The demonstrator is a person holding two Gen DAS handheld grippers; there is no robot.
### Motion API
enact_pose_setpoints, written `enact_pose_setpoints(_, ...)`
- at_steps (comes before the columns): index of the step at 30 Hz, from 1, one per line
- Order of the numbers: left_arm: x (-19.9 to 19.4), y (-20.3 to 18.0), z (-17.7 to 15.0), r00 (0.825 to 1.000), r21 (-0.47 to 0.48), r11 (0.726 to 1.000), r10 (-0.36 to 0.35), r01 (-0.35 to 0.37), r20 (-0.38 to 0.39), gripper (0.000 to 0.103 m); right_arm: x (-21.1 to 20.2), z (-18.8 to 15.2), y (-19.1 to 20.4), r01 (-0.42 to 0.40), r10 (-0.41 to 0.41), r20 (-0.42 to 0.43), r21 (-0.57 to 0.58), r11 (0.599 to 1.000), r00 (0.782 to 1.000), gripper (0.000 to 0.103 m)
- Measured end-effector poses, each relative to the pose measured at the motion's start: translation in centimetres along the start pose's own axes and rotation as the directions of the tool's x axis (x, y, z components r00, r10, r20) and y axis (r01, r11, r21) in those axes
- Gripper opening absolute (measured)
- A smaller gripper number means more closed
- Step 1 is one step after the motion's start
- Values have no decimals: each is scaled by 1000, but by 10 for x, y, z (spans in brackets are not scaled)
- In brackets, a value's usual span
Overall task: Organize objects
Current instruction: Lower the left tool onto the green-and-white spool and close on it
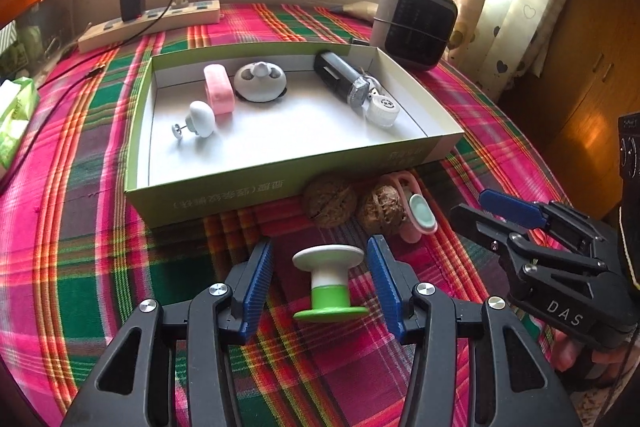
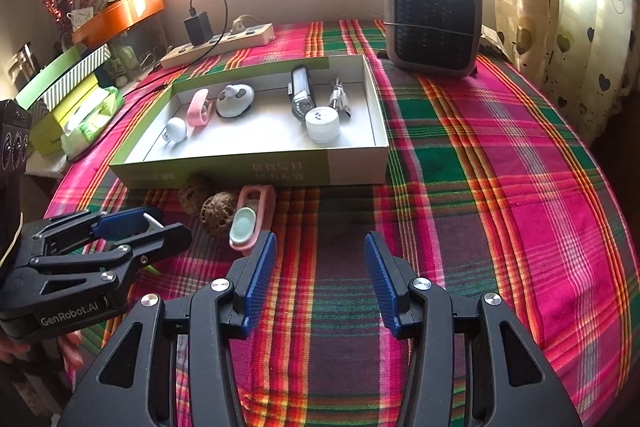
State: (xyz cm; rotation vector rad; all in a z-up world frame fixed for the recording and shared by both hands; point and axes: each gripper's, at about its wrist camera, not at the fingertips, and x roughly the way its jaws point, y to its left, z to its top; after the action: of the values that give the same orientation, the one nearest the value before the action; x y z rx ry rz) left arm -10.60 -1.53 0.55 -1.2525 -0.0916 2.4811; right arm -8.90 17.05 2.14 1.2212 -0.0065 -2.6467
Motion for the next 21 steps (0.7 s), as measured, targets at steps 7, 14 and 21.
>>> enact_pose_setpoints(7,-2,3,-3,1000,-1,1000,7,-7,1,41,0,-1,7,-11,11,-1,-15,1000,1000,48)
enact_pose_setpoints(14,-6,12,-6,1000,-31,999,8,-8,9,32,-2,2,18,-24,24,8,-38,999,1000,48)
enact_pose_setpoints(21,-13,26,-9,999,-70,997,34,-32,24,32,-4,10,37,-97,99,36,-69,993,994,47)
